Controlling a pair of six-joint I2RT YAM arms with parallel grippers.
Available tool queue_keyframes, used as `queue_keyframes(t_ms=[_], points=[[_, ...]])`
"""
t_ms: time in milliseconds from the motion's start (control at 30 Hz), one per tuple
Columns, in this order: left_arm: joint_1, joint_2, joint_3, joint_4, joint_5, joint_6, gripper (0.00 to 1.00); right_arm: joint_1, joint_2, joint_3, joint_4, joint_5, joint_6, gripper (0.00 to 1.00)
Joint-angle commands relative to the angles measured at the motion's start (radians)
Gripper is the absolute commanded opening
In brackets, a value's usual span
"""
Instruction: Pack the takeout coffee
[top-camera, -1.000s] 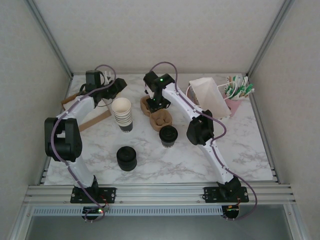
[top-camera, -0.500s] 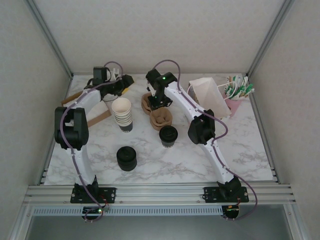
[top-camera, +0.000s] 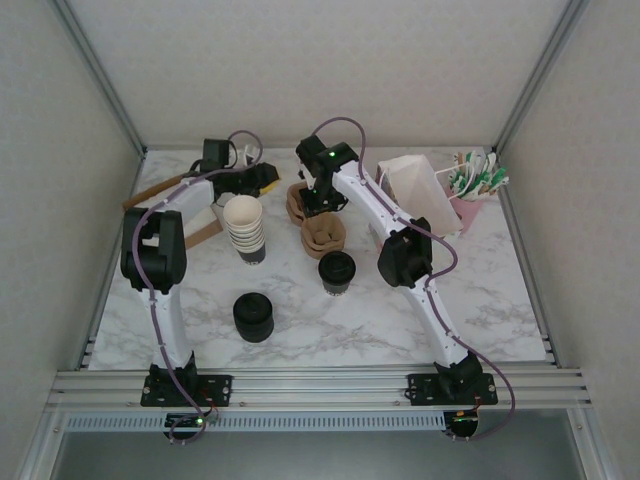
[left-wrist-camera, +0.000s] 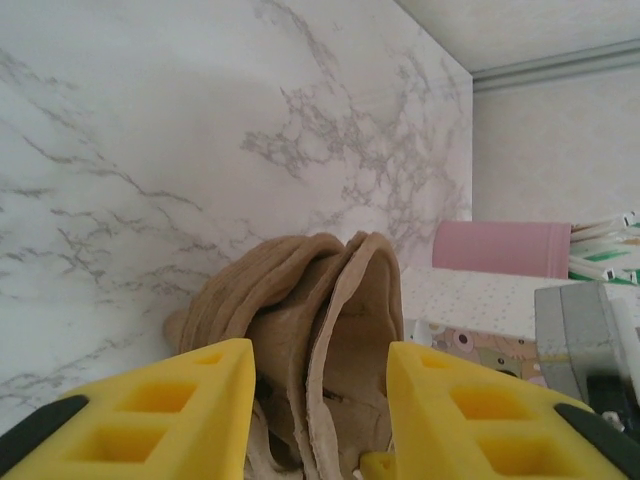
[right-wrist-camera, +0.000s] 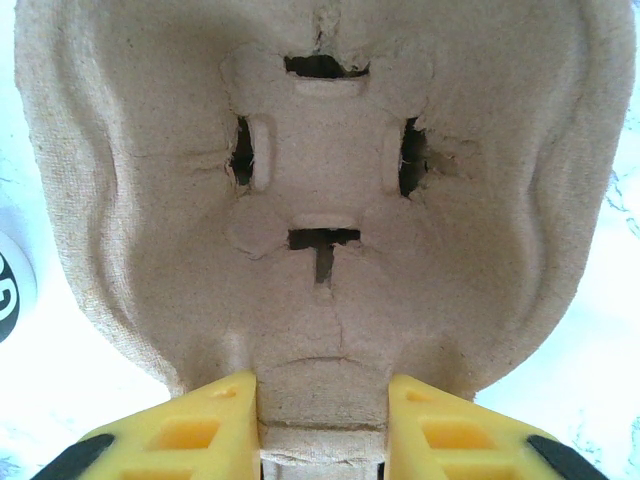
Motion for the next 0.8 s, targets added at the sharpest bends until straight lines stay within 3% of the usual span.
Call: queue_keyframes(t_ms=[0,167,767], points=[[-0.002,-0.003,-0.014,0.039,0.060,-0.007,0.45,-0.004,-0.020,0.011,-0.002,-0.016,0.017,0.30],[-0.035,0.036,0.035,-0.038,0.080,0.044,0.48,-0.004,-0.019,0.011,0.000,-0.022,0.020,0.30],[-0.066,0.031,0.040,-0.082,0.076,0.082,0.50,-0.004,-0.017,0.004,-0.003,-0.019,0.023,0.30]])
